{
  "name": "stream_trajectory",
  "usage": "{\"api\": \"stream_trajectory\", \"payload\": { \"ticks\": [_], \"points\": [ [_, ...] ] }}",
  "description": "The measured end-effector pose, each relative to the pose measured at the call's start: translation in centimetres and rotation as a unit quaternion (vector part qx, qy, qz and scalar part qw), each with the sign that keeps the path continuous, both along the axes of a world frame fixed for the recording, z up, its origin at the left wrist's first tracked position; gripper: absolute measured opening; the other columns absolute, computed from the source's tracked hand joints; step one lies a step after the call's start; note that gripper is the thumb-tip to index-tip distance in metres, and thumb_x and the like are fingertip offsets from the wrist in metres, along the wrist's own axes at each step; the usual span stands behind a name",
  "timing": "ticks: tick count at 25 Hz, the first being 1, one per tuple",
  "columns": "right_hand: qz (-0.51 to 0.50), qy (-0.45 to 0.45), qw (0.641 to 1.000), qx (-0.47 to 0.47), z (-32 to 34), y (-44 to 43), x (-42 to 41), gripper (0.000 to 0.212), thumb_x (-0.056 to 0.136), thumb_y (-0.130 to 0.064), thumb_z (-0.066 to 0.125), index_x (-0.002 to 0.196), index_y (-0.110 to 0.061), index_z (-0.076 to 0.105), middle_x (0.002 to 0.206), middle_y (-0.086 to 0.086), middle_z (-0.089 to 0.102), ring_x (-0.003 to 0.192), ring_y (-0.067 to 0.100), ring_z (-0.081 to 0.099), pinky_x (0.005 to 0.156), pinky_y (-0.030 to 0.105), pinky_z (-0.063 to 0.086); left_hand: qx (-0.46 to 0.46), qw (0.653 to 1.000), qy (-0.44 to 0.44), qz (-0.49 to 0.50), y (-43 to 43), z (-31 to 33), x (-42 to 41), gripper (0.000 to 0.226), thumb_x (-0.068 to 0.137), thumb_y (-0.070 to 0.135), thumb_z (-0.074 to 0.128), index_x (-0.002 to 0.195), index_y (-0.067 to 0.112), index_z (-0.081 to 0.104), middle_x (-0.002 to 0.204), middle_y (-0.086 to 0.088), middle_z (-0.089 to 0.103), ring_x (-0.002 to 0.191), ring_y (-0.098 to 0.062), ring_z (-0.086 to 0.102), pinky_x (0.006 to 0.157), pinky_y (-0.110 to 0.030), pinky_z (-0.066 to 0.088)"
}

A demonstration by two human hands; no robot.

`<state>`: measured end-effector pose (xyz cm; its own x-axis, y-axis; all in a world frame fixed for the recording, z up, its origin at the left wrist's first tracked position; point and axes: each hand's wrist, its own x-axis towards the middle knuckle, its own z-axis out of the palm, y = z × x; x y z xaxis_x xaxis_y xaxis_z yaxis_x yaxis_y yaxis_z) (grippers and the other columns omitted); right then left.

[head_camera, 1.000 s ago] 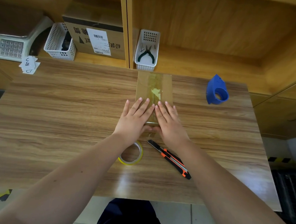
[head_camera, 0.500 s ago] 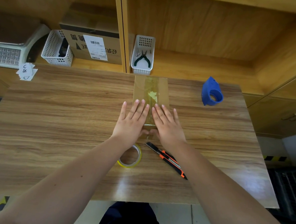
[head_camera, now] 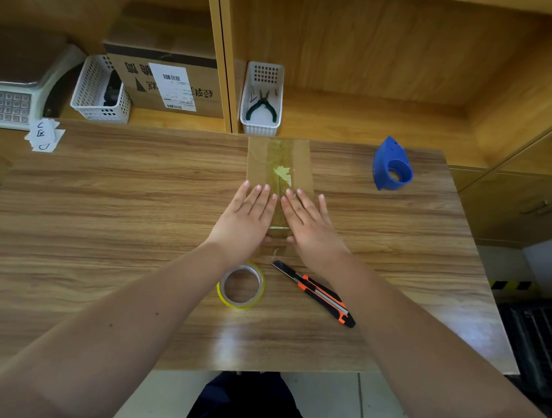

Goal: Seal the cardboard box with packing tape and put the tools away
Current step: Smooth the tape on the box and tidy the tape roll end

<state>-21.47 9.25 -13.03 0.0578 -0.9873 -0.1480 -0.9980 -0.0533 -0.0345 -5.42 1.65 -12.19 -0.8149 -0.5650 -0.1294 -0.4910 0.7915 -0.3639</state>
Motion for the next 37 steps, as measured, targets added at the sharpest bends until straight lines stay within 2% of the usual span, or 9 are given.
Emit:
{"api": "stream_trajectory", "payload": {
  "ticks": [3,7,10,13,21,26,32,34,37],
  "points": [
    [-0.020,-0.026,0.999,-0.005,0.8,0.1,0.0,0.076,0.097,-0.020,0.048,0.153,-0.014,-0.003,0.164,0.004,-0.004,0.150,0.022,-0.014,0.118,0.059,-0.008,0.064,0.996,0.043,0.032,0.1,0.1,0.3,0.082,0.097,0.041,0.044,0.154,0.008,-0.006,0.164,-0.017,-0.005,0.152,-0.030,-0.004,0.115,-0.059,-0.011],
    [-0.029,-0.117,0.990,-0.071,2.5,0.7,0.7,0.083,0.087,-0.026,0.067,0.152,-0.014,0.018,0.161,0.002,0.023,0.151,0.021,-0.001,0.121,0.040,-0.002,0.101,0.983,0.146,0.042,1.0,0.5,1.7,0.097,0.082,0.049,0.065,0.156,0.020,0.008,0.165,-0.014,0.003,0.152,-0.032,0.003,0.116,-0.065,0.005],
    [-0.045,-0.174,0.977,-0.112,3.0,2.1,1.3,0.079,0.083,-0.028,0.072,0.149,-0.017,0.029,0.153,0.000,0.039,0.150,0.018,0.011,0.118,0.034,0.007,0.090,0.971,0.218,0.035,1.7,0.3,3.1,0.095,0.073,0.044,0.074,0.151,0.023,0.023,0.158,-0.018,0.028,0.145,-0.039,0.026,0.112,-0.062,0.027],
    [-0.041,-0.199,0.971,-0.130,2.0,4.2,1.8,0.067,0.082,-0.027,0.073,0.141,-0.019,0.044,0.145,-0.002,0.051,0.147,0.015,0.024,0.113,0.039,0.029,0.066,0.955,0.286,0.034,2.5,-0.6,5.2,0.078,0.069,0.041,0.075,0.139,0.022,0.043,0.138,-0.016,0.052,0.115,-0.039,0.055,0.091,-0.051,0.047],
    [-0.074,-0.247,0.960,-0.112,-3.5,7.5,3.9,0.057,0.077,-0.022,0.077,0.130,-0.015,0.057,0.134,0.002,0.059,0.137,0.022,0.042,0.110,0.037,0.036,0.152,0.947,0.277,0.063,4.8,-4.1,8.4,0.055,0.076,0.045,0.059,0.126,0.021,0.054,0.127,-0.010,0.059,0.106,-0.033,0.056,0.084,-0.047,0.051],
    [-0.190,-0.332,0.923,0.041,-5.9,8.5,5.8,0.068,0.081,-0.020,0.075,0.142,-0.019,0.043,0.144,0.004,0.047,0.142,0.023,0.032,0.112,0.033,0.028,0.478,0.813,0.249,0.220,6.6,-5.1,7.8,0.083,0.078,0.030,0.077,0.145,0.030,0.029,0.117,-0.002,0.058,0.110,-0.020,0.058,0.091,-0.029,0.045],
    [-0.284,-0.413,0.858,0.114,-8.9,7.2,7.8,0.092,0.064,-0.021,0.086,0.143,-0.027,0.040,0.140,-0.007,0.052,0.127,0.012,0.048,0.107,0.033,0.040,0.493,0.818,0.215,0.202,6.9,-6.9,6.1,0.091,0.074,0.018,0.078,0.146,0.029,0.023,0.117,-0.003,0.062,0.107,-0.019,0.063,0.087,-0.038,0.054],
    [-0.292,-0.446,0.838,0.115,-9.0,6.6,7.9,0.086,0.066,-0.012,0.084,0.141,-0.022,0.043,0.134,-0.010,0.054,0.120,0.006,0.050,0.102,0.025,0.039,0.503,0.812,0.211,0.208,6.7,-7.2,5.8,0.086,0.077,0.016,0.073,0.146,0.031,0.023,0.112,-0.004,0.067,0.100,-0.021,0.067,0.083,-0.039,0.056],
    [-0.268,-0.480,0.830,0.098,-9.1,6.5,7.4,0.076,0.064,-0.019,0.081,0.134,-0.023,0.052,0.130,-0.009,0.059,0.117,0.010,0.056,0.103,0.037,0.046,0.520,0.796,0.214,0.226,6.8,-7.3,5.6,0.082,0.076,0.011,0.067,0.143,0.036,0.028,0.108,0.001,0.068,0.094,-0.017,0.067,0.083,-0.040,0.057]
  ]
}}
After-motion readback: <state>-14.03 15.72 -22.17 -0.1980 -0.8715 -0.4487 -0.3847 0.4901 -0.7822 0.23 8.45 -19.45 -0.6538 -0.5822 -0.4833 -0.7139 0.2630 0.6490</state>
